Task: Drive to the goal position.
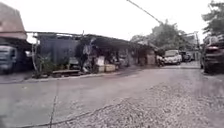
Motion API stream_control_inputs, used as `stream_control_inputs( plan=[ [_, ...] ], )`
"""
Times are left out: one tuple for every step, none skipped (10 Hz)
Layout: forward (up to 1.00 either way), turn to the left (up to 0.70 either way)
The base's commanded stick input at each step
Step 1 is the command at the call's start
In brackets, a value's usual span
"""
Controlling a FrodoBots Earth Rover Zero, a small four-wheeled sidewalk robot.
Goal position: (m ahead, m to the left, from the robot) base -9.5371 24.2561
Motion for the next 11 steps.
stream_control_inputs(
  plan=[
    [0.70,0.27],
    [0.70,0.27],
    [0.70,0.27],
    [0.70,0.27],
    [0.70,0.27],
    [0.70,0.27],
    [0.70,0.27],
    [0.70,0.27],
    [0.70,0.27],
    [0.70,0.27],
    [0.70,0.27]
  ],
)
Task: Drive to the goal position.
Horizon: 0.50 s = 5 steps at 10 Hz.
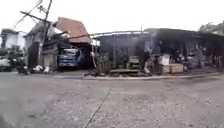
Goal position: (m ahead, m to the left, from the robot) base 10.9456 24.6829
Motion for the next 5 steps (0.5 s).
stream_control_inputs(
  plan=[
    [0.70,0.27],
    [0.70,0.27],
    [0.70,0.27],
    [0.70,0.27],
    [0.70,0.27]
  ],
)
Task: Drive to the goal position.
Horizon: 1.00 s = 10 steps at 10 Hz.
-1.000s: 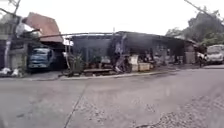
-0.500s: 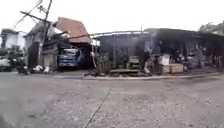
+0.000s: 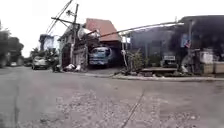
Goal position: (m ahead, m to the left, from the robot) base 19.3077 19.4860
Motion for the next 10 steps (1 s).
stream_control_inputs(
  plan=[
    [0.70,0.27],
    [0.70,0.27],
    [0.70,0.27],
    [0.70,0.27],
    [0.70,0.27],
    [0.70,0.27],
    [0.70,0.27],
    [0.70,0.27],
    [0.70,0.27],
    [0.70,0.27]
  ],
)
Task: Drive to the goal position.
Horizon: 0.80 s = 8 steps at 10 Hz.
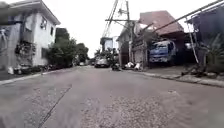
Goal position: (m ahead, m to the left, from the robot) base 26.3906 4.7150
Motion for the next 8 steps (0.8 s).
stream_control_inputs(
  plan=[
    [0.70,0.00],
    [0.70,0.00],
    [0.70,0.00],
    [0.70,0.00],
    [0.70,0.00],
    [0.70,0.00],
    [0.72,0.00],
    [0.82,0.00]
  ],
)
